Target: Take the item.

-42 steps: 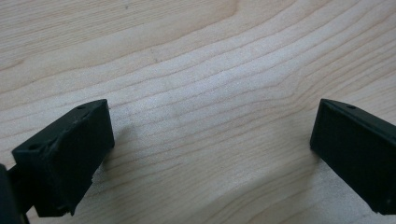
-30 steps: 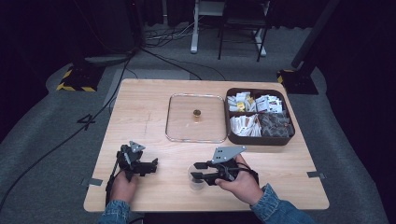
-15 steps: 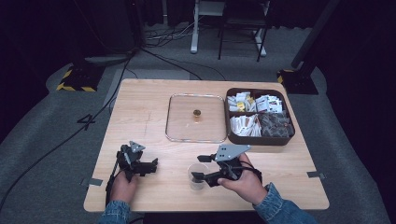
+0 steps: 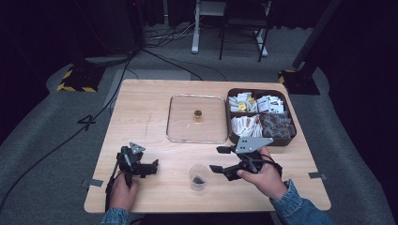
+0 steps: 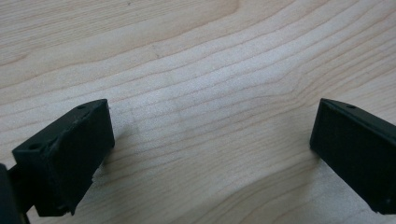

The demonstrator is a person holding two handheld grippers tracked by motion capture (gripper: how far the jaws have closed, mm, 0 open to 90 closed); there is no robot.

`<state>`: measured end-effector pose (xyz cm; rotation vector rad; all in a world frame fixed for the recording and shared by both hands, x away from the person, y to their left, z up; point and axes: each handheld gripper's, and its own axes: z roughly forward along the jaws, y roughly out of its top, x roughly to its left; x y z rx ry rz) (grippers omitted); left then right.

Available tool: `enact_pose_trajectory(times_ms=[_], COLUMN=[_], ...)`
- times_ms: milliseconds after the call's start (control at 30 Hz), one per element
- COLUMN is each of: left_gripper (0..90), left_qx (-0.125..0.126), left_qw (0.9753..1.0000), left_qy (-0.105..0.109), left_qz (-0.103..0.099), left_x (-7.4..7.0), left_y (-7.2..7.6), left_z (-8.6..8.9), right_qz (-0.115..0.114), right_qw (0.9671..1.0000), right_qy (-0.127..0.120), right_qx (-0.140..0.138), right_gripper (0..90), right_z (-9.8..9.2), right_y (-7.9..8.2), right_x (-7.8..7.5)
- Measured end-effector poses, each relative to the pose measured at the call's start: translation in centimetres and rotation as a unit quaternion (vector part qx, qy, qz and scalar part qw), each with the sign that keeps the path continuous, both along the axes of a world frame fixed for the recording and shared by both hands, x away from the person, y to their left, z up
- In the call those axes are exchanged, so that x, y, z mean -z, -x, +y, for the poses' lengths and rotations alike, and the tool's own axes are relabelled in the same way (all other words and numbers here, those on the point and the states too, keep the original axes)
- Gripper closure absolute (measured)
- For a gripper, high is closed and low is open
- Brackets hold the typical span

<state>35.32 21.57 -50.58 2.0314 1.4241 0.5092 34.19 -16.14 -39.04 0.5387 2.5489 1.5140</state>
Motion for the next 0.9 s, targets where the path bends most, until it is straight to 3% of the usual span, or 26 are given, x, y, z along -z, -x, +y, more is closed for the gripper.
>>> enact_pose_trajectory(times_ms=[200,433,767,900], left_gripper=[0.1,0.0,0.0,0.0], left_qx=[0.002,0.002,0.003,0.002], left_qw=[1.0000,1.0000,1.0000,1.0000], left_qy=[-0.002,0.000,-0.001,-0.002], left_qz=[0.000,0.000,0.000,0.000], left_x=[0.0,0.0,0.0,0.0], left_y=[0.0,0.0,-0.1,-0.1], left_z=[0.0,0.0,0.0,0.0], right_qz=[-0.006,-0.011,0.008,0.008], right_qw=[0.9999,0.9987,0.9955,0.9917], right_qy=[0.006,0.017,0.030,0.053], right_qx=[0.012,0.047,0.090,0.117], right_gripper=[25.8,21.1,18.9,18.8], right_z=[-1.9,-4.6,-8.6,-10.4], right_y=[-0.3,-0.5,-0.4,-0.4], right_x=[-0.4,-0.3,1.5,2.8])
